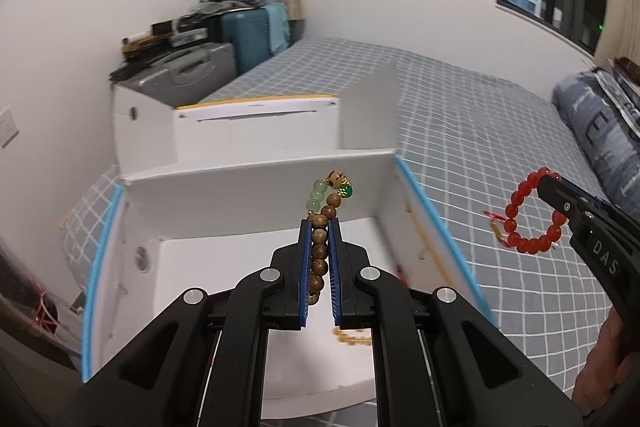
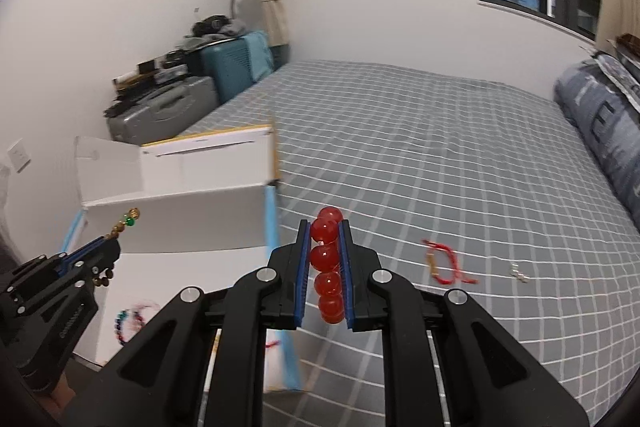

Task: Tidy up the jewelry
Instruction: 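Lift and carry both held bracelets over the white box with both tools, then open both tools to drop the bracelets into the box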

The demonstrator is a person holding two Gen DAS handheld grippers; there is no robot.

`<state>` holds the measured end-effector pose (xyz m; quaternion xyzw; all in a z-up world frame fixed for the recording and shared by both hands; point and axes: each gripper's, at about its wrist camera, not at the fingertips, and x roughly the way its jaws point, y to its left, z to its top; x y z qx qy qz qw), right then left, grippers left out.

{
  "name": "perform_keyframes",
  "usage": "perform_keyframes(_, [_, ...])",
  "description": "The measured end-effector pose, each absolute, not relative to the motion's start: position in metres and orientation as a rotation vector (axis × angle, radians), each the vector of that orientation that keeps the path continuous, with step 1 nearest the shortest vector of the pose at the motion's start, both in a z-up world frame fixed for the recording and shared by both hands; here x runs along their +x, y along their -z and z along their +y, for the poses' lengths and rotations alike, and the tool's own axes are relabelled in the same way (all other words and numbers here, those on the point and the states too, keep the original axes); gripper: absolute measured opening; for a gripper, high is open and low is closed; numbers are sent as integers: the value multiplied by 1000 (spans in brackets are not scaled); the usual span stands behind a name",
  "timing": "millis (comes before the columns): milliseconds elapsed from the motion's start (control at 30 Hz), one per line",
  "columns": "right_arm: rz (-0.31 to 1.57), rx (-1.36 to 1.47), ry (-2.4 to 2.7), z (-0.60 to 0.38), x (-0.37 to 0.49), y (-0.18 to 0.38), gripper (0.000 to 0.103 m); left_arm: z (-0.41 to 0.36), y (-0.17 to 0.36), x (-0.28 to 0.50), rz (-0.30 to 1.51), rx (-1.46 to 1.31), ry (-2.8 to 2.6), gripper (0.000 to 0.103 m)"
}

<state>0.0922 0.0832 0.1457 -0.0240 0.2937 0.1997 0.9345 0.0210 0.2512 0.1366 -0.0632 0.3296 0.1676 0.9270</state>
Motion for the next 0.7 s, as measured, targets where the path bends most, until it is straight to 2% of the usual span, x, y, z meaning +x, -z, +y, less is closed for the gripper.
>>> perform_keyframes(300, [618, -75, -509, 146, 78, -136, 13, 292, -123, 2, 695, -193, -418, 8])
perform_keyframes(700, [779, -175, -505, 198, 97, -67, 13, 315, -76, 16, 842, -245, -442, 8])
